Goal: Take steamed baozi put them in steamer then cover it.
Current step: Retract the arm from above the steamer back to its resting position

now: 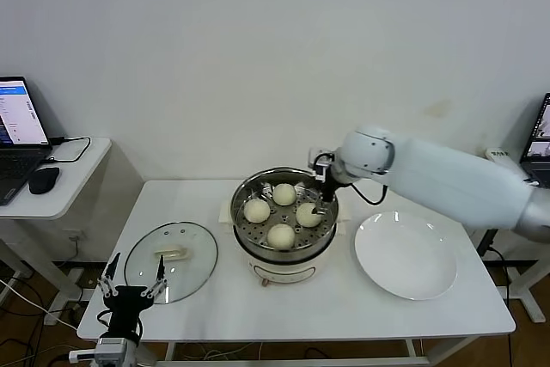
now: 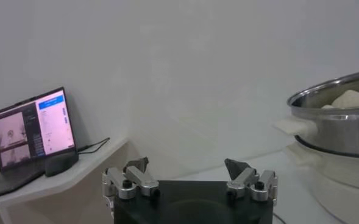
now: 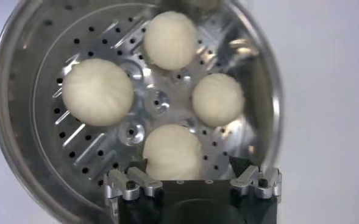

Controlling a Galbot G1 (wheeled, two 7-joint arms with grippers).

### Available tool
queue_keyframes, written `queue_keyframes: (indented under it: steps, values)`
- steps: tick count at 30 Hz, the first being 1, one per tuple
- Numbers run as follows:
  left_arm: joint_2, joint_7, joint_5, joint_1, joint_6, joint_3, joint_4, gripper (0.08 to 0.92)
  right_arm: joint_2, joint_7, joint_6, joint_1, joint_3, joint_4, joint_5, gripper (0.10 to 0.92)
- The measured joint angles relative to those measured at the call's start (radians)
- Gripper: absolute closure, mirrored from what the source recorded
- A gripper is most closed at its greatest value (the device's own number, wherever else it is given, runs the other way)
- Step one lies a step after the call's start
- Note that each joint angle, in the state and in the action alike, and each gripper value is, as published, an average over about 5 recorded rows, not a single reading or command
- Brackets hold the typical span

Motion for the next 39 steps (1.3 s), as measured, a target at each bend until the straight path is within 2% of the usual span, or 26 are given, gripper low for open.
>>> queue_keyframes:
  steps: [5, 10, 17, 22, 27, 33, 39]
  values:
    - [0.003, 0.000, 0.001, -0.003, 0.000, 0.001, 0.007, 0.177, -0.130, 0.135, 0.046, -0.101, 0.115, 0.114, 0.056, 0.203]
    - [-0.001, -0.002, 0.006, -0.005, -0.002, 0.005, 0.016, 0.177, -0.248, 0.294, 0.152, -0.325, 0.324, 0.225, 0.093, 0.203]
    - [-0.010, -0.014, 0.021, -0.008, -0.019, 0.021, 0.032, 0.177, -0.280, 0.461, 0.374, -0.777, 0.750, 0.329, 0.063, 0.203]
    - [-0.016, -0.027, 0.042, -0.012, -0.036, 0.032, 0.047, 0.177, -0.188, 0.512, 0.536, -1.099, 1.050, 0.370, -0.012, 0.203]
    - [-0.018, -0.049, 0.109, -0.013, -0.062, 0.041, 0.071, 0.177, -0.034, 0.516, 0.653, -1.373, 1.316, 0.406, -0.098, 0.202]
    - [-0.013, -0.080, 0.296, -0.027, -0.090, 0.036, 0.121, 0.177, 0.176, 0.491, 0.717, -1.634, 1.569, 0.445, -0.187, 0.203]
    - [0.022, -0.094, 0.611, -0.049, -0.099, 0.023, 0.196, 0.177, 0.337, 0.484, 0.743, -1.822, 1.739, 0.465, -0.240, 0.202]
